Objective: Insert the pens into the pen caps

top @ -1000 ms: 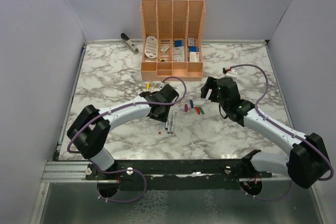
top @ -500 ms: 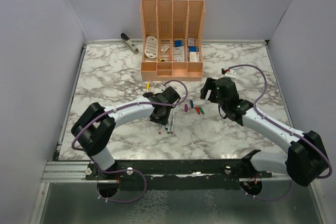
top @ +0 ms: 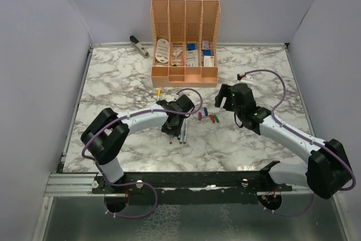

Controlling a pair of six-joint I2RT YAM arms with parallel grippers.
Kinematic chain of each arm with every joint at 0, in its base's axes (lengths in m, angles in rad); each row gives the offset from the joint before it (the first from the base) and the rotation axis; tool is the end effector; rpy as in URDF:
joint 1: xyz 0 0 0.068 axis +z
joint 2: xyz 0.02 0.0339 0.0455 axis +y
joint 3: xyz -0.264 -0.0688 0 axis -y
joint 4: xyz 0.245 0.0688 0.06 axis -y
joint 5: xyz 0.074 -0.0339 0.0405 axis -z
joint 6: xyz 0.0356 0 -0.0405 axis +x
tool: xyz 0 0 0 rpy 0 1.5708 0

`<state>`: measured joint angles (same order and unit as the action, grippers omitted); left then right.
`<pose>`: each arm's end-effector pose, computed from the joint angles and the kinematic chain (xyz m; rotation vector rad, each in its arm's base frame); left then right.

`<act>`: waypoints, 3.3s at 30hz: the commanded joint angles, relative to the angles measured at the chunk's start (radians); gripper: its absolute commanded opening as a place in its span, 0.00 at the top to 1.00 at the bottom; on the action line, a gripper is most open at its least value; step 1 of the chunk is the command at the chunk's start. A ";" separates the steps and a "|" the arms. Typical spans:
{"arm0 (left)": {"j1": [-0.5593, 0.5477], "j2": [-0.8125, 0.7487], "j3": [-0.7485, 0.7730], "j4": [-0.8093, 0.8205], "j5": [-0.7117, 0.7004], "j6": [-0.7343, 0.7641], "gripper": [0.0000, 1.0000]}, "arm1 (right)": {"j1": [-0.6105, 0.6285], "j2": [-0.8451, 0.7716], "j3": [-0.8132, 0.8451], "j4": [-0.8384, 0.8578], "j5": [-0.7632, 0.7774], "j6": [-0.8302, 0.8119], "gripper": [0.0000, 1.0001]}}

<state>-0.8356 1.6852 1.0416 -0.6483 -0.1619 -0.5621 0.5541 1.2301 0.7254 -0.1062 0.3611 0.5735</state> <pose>0.2136 -0.2277 0.1718 0.3531 2.8018 -0.0796 0.2304 0.1278 0.2348 0.2240 2.1372 0.2650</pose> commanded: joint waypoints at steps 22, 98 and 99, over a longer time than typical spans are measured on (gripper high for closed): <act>0.015 0.102 0.008 -0.022 0.049 0.068 0.77 | 0.000 -0.003 0.023 -0.011 -0.020 0.032 0.22; 0.197 -0.268 0.027 0.256 0.094 0.184 1.00 | 0.024 0.223 0.067 -0.107 -0.213 -0.212 0.74; 0.197 -0.265 0.026 0.257 0.096 0.181 1.00 | 0.027 0.226 0.069 -0.103 -0.224 -0.215 0.74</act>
<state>-0.6426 1.4231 1.0782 -0.4187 -0.0937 -0.3683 0.5632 1.4628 0.7681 -0.2386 0.1974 0.3950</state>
